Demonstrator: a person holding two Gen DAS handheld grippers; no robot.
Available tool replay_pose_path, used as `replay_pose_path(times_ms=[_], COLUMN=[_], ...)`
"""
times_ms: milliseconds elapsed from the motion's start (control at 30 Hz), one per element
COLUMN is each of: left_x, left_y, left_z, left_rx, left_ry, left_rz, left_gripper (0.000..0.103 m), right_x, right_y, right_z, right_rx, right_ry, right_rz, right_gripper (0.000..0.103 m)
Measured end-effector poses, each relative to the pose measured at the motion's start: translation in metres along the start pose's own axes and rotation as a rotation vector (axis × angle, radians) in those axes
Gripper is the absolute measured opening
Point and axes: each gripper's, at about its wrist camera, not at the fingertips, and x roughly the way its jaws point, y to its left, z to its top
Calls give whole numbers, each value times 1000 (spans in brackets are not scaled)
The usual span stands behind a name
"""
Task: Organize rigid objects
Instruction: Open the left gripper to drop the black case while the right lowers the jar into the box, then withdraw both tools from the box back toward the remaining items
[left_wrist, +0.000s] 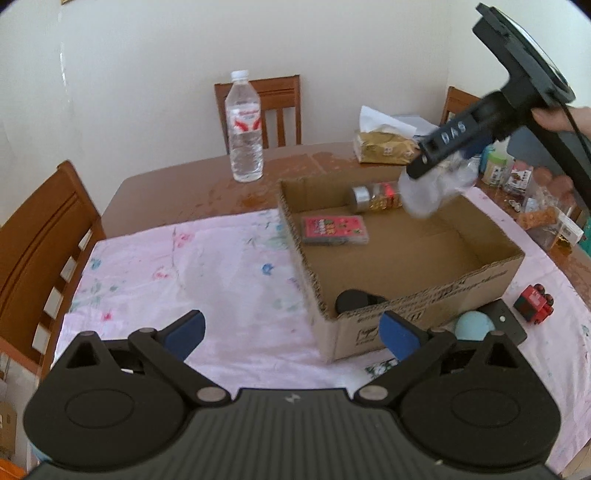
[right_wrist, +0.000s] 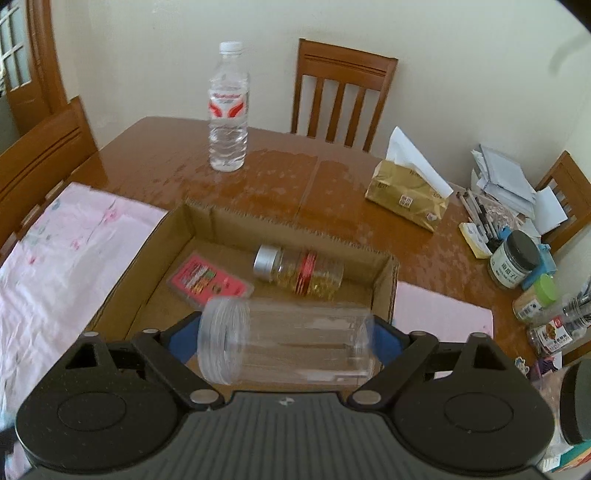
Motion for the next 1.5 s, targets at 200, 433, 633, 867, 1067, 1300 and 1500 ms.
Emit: replay_pose_path(times_ms=[200, 433, 633, 867, 1067, 1300, 1500], left_x=[4, 9, 4, -15, -41, -71, -88], left_y=[6, 3, -9, -28, -41, -53, -66], left_z=[-6, -12, -17, -30, -44, -61, -74], left_rx=[-25, -33, -18, -31, -88, -128, -104], left_ry=[17, 36, 38, 38, 56, 78, 82], left_rz=[7, -6, -11, 22, 66, 111, 153], left_gripper=[100, 101, 101, 101, 101, 101, 101], right_x=[1, -19, -40, -58, -67, -70, -68], right_y=[-2, 0, 4, 12, 25, 38, 55], right_z=[-5, -36, -73, -125, -181, -229, -251], right_rx=[45, 70, 77, 54, 9, 7, -24], right_ry=[9, 16, 9, 18, 41, 65, 57], right_rz=[-10, -17, -10, 38, 77, 131, 157], right_gripper=[103, 103, 103, 103, 103, 103, 103])
